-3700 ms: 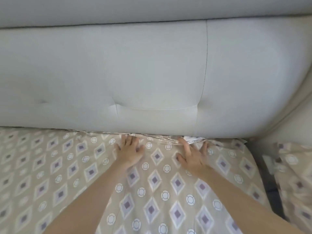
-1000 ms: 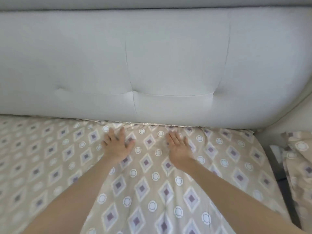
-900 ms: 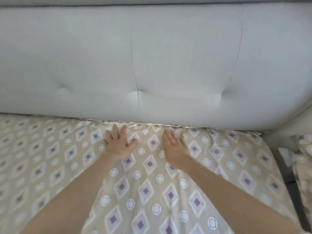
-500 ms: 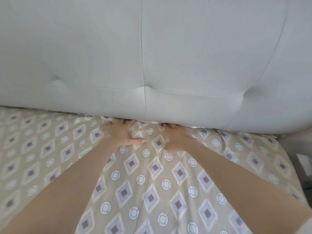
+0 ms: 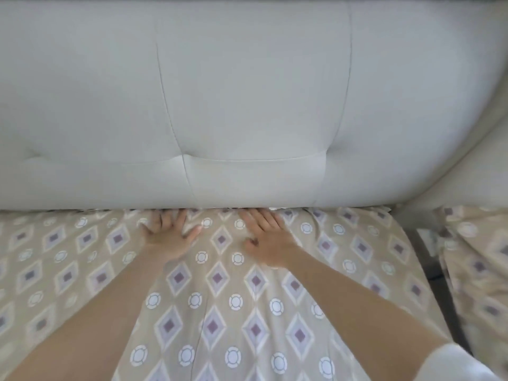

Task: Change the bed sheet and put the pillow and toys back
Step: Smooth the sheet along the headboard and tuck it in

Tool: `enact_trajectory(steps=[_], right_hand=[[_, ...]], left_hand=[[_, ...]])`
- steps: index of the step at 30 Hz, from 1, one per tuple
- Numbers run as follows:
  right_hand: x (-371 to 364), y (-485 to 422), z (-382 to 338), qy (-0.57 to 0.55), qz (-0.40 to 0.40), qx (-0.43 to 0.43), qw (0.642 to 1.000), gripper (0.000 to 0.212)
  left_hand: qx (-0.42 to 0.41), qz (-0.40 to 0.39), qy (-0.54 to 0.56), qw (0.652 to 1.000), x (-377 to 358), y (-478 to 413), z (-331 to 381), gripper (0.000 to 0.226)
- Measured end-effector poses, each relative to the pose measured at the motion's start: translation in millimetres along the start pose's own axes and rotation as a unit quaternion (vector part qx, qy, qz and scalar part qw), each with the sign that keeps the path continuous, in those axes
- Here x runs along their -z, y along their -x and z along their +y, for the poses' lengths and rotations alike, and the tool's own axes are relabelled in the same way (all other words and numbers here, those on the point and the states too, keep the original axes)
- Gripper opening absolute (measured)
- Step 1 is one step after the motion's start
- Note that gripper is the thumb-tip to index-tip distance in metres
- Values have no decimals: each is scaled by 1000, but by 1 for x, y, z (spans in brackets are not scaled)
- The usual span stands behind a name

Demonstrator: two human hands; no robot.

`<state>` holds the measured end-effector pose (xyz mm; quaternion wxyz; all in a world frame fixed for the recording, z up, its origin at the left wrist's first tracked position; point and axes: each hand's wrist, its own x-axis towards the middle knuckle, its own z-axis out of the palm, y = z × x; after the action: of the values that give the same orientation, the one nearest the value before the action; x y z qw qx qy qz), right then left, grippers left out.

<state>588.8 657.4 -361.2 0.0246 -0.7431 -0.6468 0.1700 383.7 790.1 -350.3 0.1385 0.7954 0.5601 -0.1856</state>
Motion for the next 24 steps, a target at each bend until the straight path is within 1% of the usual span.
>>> enact_trajectory(steps=[2, 4, 6, 7, 10, 15, 17, 20, 22, 24], right_hand=[[0, 14, 21, 24, 19, -29, 999, 68], [3, 28, 42, 34, 38, -77, 996, 73], [6, 41, 64, 43, 60, -120, 990, 76], [8, 46, 75, 52, 63, -133, 988, 76], [17, 53, 98, 69, 38, -145, 986, 78], [23, 35, 93, 42, 21, -162, 986, 81], [27, 25, 95, 32, 1, -167, 985, 79], [38, 24, 100, 1, -27, -161, 987, 73], [42, 33, 105, -60, -15, -135, 989, 64], [43, 45, 110, -82, 15, -94, 992, 58]], left_hand=[[-65, 52, 20, 996, -7, 7, 15, 54], [-125, 75, 22, 989, -7, 11, 41, 53], [-144, 73, 22, 987, -5, 11, 69, 55], [-141, 72, 29, 987, -4, 9, 82, 55], [-111, 65, 38, 991, -4, 3, 104, 58], [-97, 60, -22, 993, -2, -1, 108, 59], [-84, 55, -46, 994, -1, -2, 114, 61], [-51, -3, -67, 996, 9, 1, 125, 64], [-7, -28, -139, 990, 13, 13, 142, 66], [-4, 6, -223, 975, 10, 30, 166, 69]])
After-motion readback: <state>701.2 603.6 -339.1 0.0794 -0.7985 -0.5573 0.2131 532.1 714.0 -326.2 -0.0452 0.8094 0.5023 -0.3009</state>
